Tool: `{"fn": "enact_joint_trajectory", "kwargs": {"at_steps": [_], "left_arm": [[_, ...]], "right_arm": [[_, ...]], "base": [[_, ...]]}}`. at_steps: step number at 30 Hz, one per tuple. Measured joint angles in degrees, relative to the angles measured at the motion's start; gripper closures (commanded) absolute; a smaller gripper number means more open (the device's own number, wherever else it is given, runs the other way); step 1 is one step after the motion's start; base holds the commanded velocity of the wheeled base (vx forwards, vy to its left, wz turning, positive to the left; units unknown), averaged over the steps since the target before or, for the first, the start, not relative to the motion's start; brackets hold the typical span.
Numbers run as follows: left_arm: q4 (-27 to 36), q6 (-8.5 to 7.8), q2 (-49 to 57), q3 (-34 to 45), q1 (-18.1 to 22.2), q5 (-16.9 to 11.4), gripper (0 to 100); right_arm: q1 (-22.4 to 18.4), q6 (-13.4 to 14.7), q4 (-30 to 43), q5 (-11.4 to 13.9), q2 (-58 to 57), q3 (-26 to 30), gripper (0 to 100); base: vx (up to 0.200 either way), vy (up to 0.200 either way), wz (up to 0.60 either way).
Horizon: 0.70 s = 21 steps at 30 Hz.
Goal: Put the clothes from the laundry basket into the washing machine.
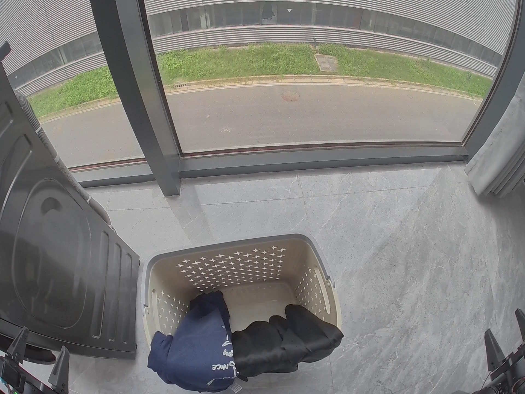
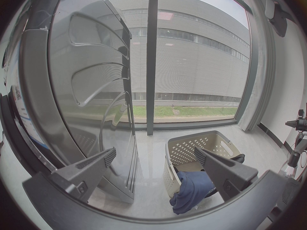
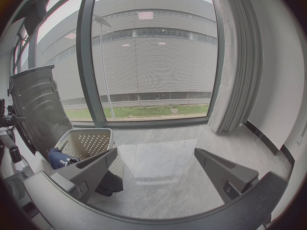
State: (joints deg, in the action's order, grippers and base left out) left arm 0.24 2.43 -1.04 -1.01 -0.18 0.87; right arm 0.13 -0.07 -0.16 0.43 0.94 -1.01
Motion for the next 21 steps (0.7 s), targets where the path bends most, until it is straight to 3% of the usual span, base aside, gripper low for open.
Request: {"fn": "enact_joint_trajectory", "kwargs": {"at_steps": [4, 13, 19, 21], "left_arm": [[0.02, 0.02, 0.02, 0.00, 0.02, 0.00, 0], [0.00, 0.02, 0.00, 0.00, 0.02, 0.00, 0], [0.02, 0.00, 0.00, 0.00, 0.00, 0.00, 0], [0.02, 0.02, 0.00, 0.00, -0.02, 0.00, 0]], "right_arm": [[0.07, 0.00, 0.02, 0.00, -0.01, 0.00, 0], [0.00, 0.00, 0.00, 0.00, 0.00, 0.00, 0], [0.02, 0.00, 0.00, 0.00, -0.01, 0.00, 0], [0.02, 0.00, 0.00, 0.00, -0.01, 0.00, 0]], "base": [[0.200, 0.000, 0.00], [0.000, 0.000, 0.00], [0.200, 0.000, 0.00], [0.000, 0.000, 0.00]]}}
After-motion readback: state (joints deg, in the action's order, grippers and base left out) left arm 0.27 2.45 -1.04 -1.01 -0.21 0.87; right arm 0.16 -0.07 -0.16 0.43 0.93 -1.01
